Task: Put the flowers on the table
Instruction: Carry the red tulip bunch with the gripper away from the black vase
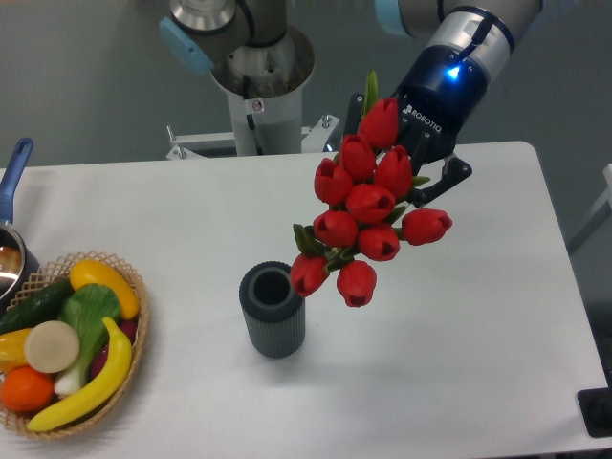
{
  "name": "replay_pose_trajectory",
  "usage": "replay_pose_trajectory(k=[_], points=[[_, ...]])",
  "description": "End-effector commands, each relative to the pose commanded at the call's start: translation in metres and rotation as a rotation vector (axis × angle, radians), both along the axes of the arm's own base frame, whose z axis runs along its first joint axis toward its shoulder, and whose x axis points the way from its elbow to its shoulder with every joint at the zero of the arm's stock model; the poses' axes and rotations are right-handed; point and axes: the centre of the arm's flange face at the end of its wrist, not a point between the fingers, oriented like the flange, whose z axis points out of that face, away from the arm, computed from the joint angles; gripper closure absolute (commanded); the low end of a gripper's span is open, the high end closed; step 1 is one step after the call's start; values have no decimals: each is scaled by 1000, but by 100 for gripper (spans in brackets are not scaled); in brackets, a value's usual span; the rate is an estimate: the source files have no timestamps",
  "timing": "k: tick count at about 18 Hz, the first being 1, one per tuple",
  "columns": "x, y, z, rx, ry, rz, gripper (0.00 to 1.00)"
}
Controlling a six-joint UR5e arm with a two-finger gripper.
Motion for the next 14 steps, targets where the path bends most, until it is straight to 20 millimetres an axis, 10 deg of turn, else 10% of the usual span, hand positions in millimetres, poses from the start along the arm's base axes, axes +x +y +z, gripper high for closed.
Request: replay_pose_trajectory(k=[14], points=[[-8,-8,-2,-14,10,25,55]])
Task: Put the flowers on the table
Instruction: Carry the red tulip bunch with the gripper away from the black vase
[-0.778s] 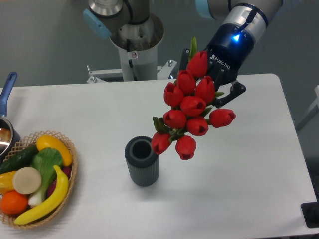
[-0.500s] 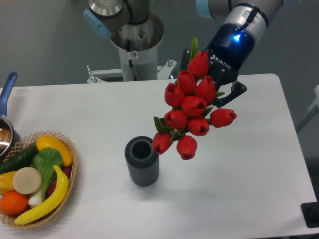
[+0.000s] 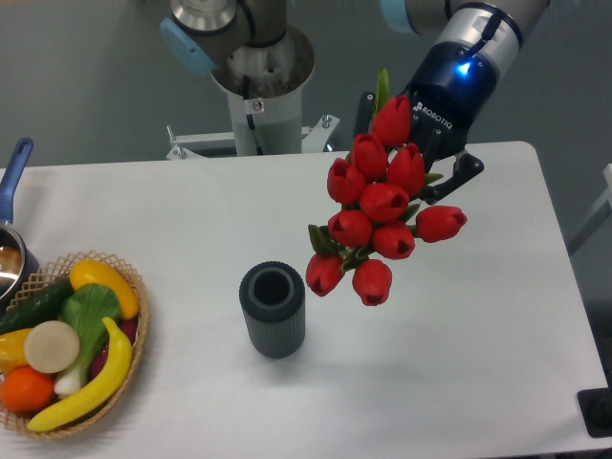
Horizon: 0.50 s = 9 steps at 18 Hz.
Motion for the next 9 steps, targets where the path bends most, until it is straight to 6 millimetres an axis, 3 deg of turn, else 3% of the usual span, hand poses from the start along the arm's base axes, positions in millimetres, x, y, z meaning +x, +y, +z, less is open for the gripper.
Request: replay_pose_trajectory(k=[9], points=[[-18,-1,-18,-172,139,88,55]])
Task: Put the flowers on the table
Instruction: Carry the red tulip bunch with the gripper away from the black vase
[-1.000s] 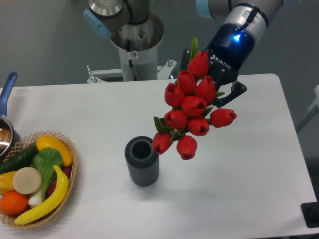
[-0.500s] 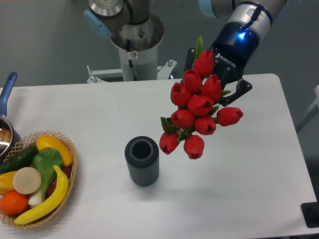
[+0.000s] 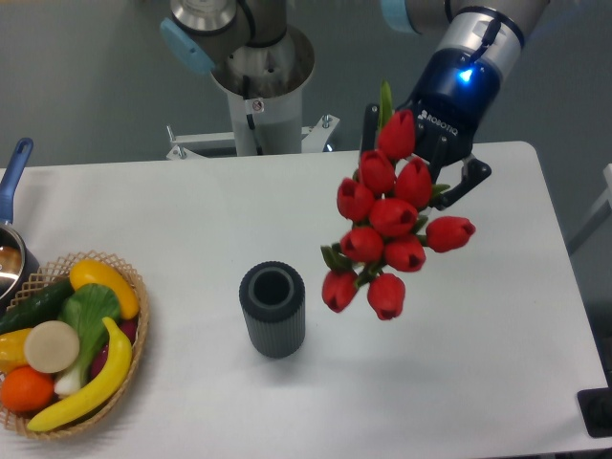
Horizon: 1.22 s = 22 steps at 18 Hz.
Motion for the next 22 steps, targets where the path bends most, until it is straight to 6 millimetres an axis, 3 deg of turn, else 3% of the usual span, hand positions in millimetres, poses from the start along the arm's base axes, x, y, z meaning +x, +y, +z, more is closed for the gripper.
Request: replay_pose_trajectory(k=[5,9,18,22], points=[[-16,-16,-6,-33,30,39,56],[-29,-19,-24,-110,80,60,56],[-39,-25,-51,-296,186,92,56],[-42,-26,-73,-415,226,100,56]])
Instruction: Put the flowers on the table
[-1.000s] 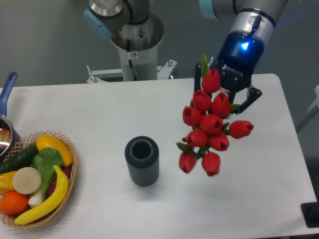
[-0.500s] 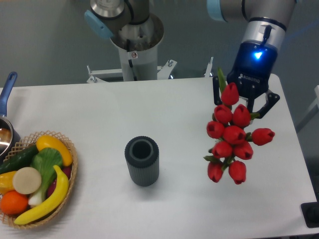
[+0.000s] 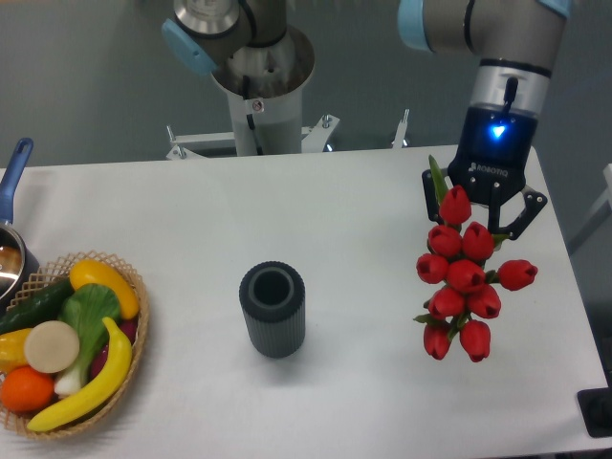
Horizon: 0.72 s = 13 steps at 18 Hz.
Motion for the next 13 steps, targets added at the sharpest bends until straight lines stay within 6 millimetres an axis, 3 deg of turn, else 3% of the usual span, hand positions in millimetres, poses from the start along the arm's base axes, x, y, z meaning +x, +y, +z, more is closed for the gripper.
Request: replay_pose_trajectory(k=[2,5,8,13], points=[[6,10,-5,-45,28,-30,56],[4,6,-14,-124,48,-16,56],[10,9,-31,-192,44,-18,63],[10,8,-45,-253,92,-89,53]])
